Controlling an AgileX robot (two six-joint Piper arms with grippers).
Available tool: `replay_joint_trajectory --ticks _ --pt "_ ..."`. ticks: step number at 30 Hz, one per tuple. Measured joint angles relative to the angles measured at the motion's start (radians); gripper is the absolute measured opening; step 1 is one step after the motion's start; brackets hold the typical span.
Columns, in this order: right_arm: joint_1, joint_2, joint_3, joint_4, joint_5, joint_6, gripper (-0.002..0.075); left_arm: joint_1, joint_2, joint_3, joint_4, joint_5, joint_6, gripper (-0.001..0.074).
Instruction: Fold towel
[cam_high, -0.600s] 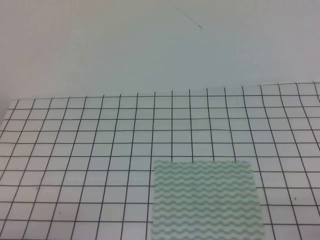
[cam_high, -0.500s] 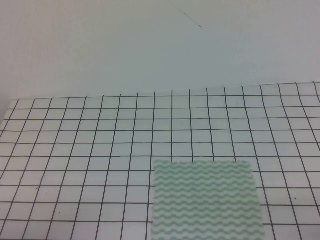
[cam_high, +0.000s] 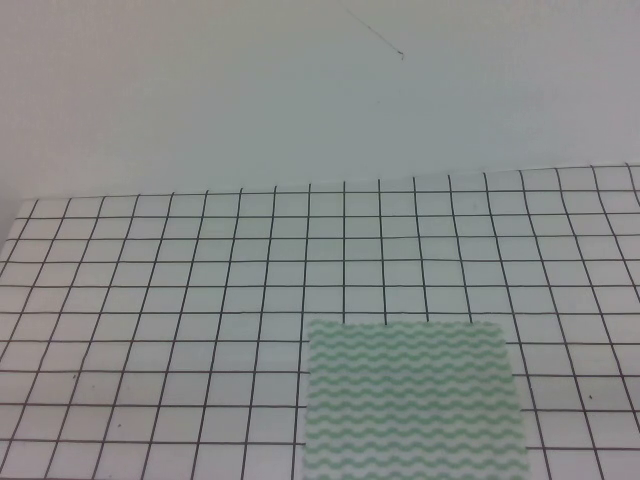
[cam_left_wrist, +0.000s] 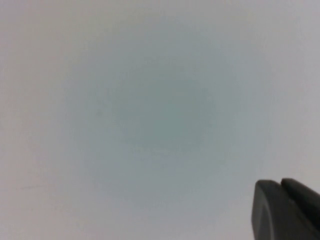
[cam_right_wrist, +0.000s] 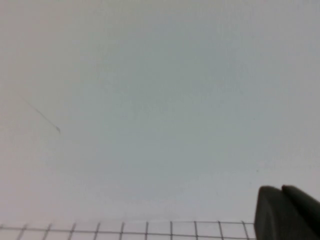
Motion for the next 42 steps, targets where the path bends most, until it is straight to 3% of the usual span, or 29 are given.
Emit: replay_joint_trajectory --ticks 3,10,12,15,19,24,26,29,37,42 --pt "0.0 0.0 0.0 0.002 -0.024 0.089 -0.0003 0.0 0.0 0.0 0.0 -0.024 -0.028 -0.0002" --pt "0.0 0.0 0.0 0.002 -0.106 0.066 -0.0003 0.0 0.0 0.001 -0.011 -0.131 -0.154 -0.0001" --pt "0.0 0.0 -0.002 0.002 -0.127 0.062 -0.0002 0.0 0.0 -0.015 -0.011 -0.015 -0.154 -0.0002" --pt "0.0 0.0 -0.049 -0.021 -0.112 0.02 -0.0002 0.0 -0.001 -0.144 -0.011 0.298 -0.147 -0.0002" --pt "0.0 0.016 -0.203 -0.055 0.162 -0.017 -0.0002 0.0 0.026 -0.284 0.052 0.584 -0.038 -0.0002" --pt "0.0 0.099 -0.379 -0.023 0.485 -0.017 -0.0001 0.0 0.091 -0.306 0.067 0.586 -0.021 -0.0002" --pt "0.0 0.131 -0.416 0.002 0.527 -0.023 -0.0001 0.0 0.117 -0.286 0.046 0.6 -0.085 -0.0002" --pt "0.0 0.167 -0.436 0.01 0.522 -0.035 -0.0002 0.0 0.204 -0.316 -0.013 0.761 -0.129 -0.0002" --pt "0.0 0.185 -0.392 0.082 0.45 -0.033 -0.0003 0.0 0.55 -0.56 -0.223 1.133 0.147 -0.0002" --pt "0.0 0.185 -0.332 0.15 0.445 -0.029 -0.0003 -0.01 0.717 -0.634 -0.481 1.267 0.615 -0.0002"
